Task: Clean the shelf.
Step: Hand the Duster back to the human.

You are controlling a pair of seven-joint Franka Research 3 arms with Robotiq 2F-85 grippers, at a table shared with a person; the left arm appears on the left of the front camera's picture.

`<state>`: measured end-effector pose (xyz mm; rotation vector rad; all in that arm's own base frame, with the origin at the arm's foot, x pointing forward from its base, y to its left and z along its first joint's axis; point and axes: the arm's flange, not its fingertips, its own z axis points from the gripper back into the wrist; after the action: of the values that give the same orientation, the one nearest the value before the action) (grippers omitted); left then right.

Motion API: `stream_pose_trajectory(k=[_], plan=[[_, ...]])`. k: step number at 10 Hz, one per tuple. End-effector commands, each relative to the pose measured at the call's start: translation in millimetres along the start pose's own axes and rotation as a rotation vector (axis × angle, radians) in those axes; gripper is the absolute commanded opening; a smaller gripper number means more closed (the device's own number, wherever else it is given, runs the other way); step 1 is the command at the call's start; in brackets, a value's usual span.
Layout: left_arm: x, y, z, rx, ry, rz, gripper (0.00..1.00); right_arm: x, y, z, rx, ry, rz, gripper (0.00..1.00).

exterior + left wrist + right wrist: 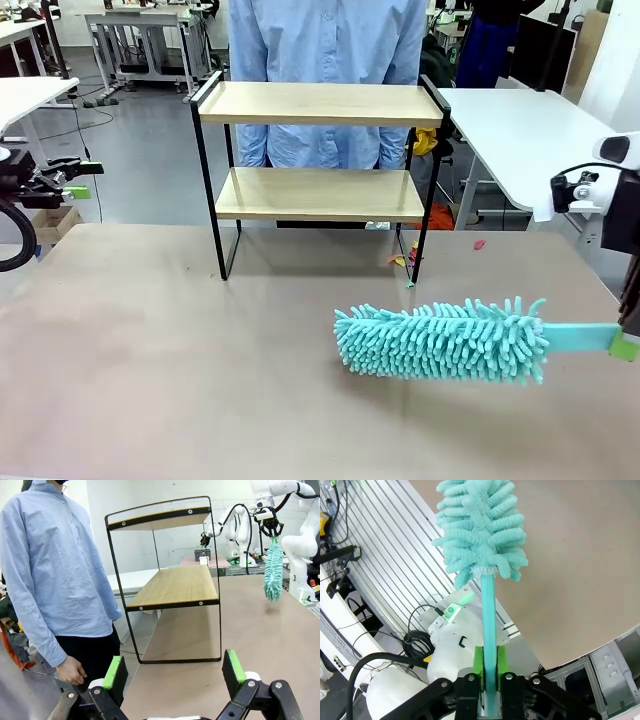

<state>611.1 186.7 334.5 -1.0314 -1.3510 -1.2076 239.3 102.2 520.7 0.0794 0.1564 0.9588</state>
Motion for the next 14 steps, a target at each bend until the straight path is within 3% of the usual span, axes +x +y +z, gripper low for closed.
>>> stream_pose_trajectory(k=[1, 5, 6, 9, 11, 12, 14], plan=[[3.8, -0.5, -1.0, -0.001, 0.000, -0.004, 1.00, 2.8, -0.6, 6.0, -0.003, -0.013, -0.010, 0.13], [0.0, 0.0, 0.0, 0.000, 0.000, 0.000, 1.00, 0.1, 0.1, 0.0, 0.000, 0.000, 0.000, 0.13], [20.3, -4.4, 6.2, 0.066, 0.020, -0.016, 1.00, 1.7, -23.3, 7.3, -0.039, -0.061, 0.078, 0.13], [68.6, -72.0, -20.2, 0.160, 0.011, -0.089, 1.00, 20.1, -90.1, 13.2, -0.052, -0.231, 0.181, 0.13], [88.7, -119.7, -36.8, 0.215, -0.025, -0.109, 1.00, 38.9, -118.3, 7.8, -0.122, -0.369, 0.386, 0.13], [93.8, -137.4, -43.7, 0.243, -0.023, -0.087, 1.00, 47.0, -131.4, 7.6, -0.132, -0.409, 0.453, 0.13], [99.7, -181.9, -56.5, 0.282, -0.013, -0.027, 1.00, 59.5, -144.2, 9.4, -0.204, -0.393, 0.525, 0.13]])
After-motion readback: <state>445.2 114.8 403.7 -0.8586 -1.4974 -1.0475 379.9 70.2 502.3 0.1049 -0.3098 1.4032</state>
